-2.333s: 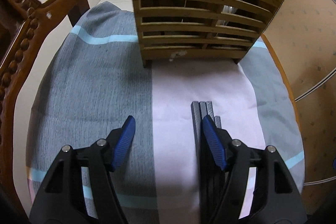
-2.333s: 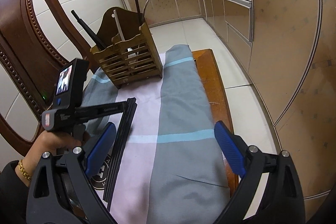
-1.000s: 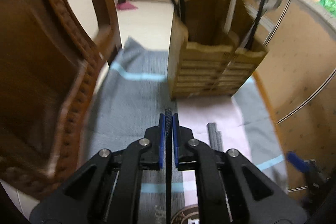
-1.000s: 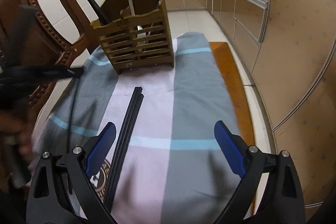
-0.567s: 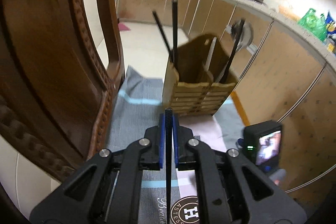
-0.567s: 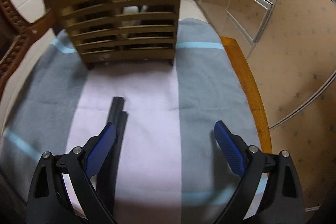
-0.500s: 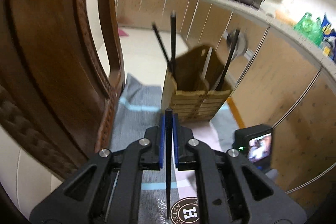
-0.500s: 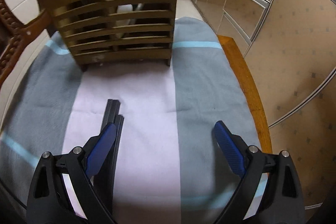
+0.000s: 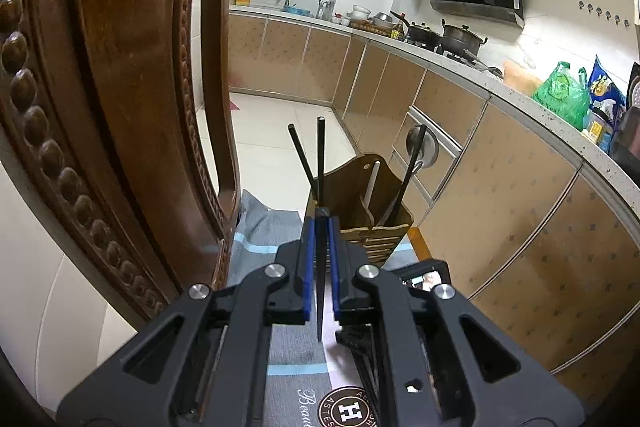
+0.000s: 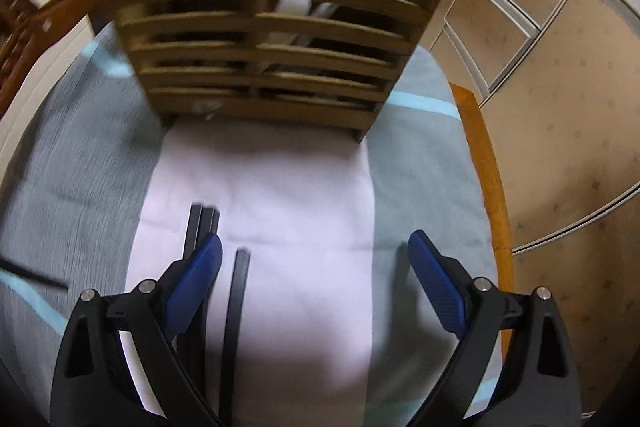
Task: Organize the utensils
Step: 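Lift the chopstick with the left tool while the right tool grasps another chopstick, then carry the chopstick into the holder and open the right tool while the left holds its chopstick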
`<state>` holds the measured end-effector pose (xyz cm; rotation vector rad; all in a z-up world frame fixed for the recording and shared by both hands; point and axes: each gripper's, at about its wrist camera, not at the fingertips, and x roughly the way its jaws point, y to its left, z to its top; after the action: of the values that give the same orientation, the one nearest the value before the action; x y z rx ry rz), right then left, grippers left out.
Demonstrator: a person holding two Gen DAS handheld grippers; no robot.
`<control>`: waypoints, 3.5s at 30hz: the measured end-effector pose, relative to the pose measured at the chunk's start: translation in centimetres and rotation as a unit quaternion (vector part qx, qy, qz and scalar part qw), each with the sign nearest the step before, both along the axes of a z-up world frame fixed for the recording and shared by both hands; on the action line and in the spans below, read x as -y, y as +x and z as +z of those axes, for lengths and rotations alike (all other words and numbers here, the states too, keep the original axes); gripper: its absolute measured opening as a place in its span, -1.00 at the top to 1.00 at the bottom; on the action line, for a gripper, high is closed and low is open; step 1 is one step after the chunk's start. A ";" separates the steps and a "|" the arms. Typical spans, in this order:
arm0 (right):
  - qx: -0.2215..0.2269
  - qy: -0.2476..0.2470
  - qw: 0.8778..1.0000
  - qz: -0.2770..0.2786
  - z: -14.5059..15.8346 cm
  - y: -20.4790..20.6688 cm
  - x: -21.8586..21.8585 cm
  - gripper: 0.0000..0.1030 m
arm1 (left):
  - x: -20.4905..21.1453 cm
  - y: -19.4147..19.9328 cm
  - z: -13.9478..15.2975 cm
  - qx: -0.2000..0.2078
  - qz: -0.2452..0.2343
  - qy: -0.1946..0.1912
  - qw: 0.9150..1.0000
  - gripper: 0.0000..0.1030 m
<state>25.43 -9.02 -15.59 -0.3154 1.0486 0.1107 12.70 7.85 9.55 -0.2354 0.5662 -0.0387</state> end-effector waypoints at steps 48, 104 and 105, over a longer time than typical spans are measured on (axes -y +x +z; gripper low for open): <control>0.211 0.252 0.943 0.046 25.6 -13.4 10.2 0.86 | 3.7 -0.6 -0.1 -0.022 -0.043 0.042 0.998 0.87; 0.236 0.313 0.919 -0.032 15.4 -10.4 15.4 -0.67 | -0.3 0.5 -0.8 -0.014 0.016 -0.018 1.000 0.87; 0.227 0.308 0.923 -0.041 13.9 -11.0 15.8 -0.67 | -0.3 0.4 -0.4 -0.011 0.016 -0.020 1.000 0.87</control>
<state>14.45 -24.81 -1.70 0.2697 0.5210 0.2702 13.15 8.14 9.14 -0.2831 0.5832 -0.0164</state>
